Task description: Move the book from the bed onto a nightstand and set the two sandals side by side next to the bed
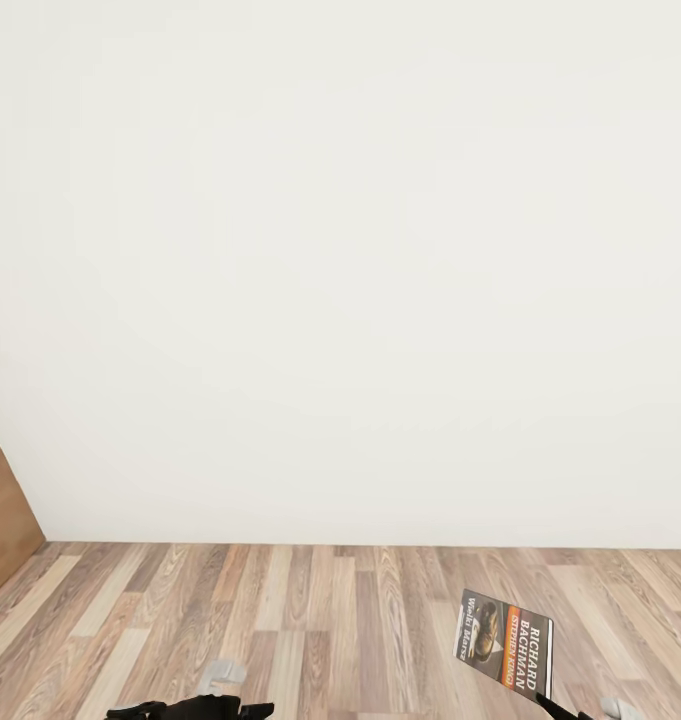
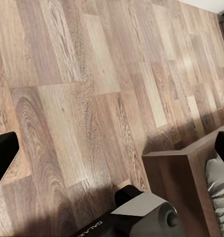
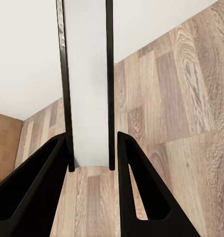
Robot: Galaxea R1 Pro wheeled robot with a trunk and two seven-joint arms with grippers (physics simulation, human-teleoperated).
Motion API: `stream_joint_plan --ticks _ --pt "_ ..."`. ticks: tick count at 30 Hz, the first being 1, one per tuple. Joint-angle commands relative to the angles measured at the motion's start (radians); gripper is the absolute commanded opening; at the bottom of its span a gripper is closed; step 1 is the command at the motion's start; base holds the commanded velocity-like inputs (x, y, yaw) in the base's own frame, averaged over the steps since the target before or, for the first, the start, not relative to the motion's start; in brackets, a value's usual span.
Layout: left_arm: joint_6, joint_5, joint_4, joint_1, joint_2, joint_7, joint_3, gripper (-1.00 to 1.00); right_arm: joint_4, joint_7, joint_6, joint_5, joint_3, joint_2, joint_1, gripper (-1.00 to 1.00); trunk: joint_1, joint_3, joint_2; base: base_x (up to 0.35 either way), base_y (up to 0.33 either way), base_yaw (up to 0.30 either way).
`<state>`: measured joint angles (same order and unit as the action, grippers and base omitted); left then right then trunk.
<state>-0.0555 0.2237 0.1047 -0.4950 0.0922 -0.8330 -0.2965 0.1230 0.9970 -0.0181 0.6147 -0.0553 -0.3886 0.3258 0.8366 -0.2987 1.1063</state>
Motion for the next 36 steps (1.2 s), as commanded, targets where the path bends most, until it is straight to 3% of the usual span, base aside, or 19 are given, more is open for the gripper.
stream_joint_plan --ticks 1,11,36 --pt "-0.006 0.008 0.001 0.000 0.000 -0.005 -0.009 1.00 -0.001 0.003 -0.002 -0.004 -0.008 0.000 0.001 -1.00 0.001 -0.001 0.001 0.278 0.000 0.000" --pt "-0.006 0.008 0.001 0.000 0.000 -0.005 -0.009 1.00 -0.001 0.003 -0.002 -0.004 -0.008 0.000 0.001 -1.00 0.001 -0.001 0.001 0.138 0.000 0.000" --pt "-0.006 0.009 0.001 0.000 -0.003 -0.004 -0.006 1.00 0.000 0.006 -0.001 -0.004 -0.008 -0.001 0.001 -1.00 0.001 -0.001 0.001 0.310 0.000 -0.003"
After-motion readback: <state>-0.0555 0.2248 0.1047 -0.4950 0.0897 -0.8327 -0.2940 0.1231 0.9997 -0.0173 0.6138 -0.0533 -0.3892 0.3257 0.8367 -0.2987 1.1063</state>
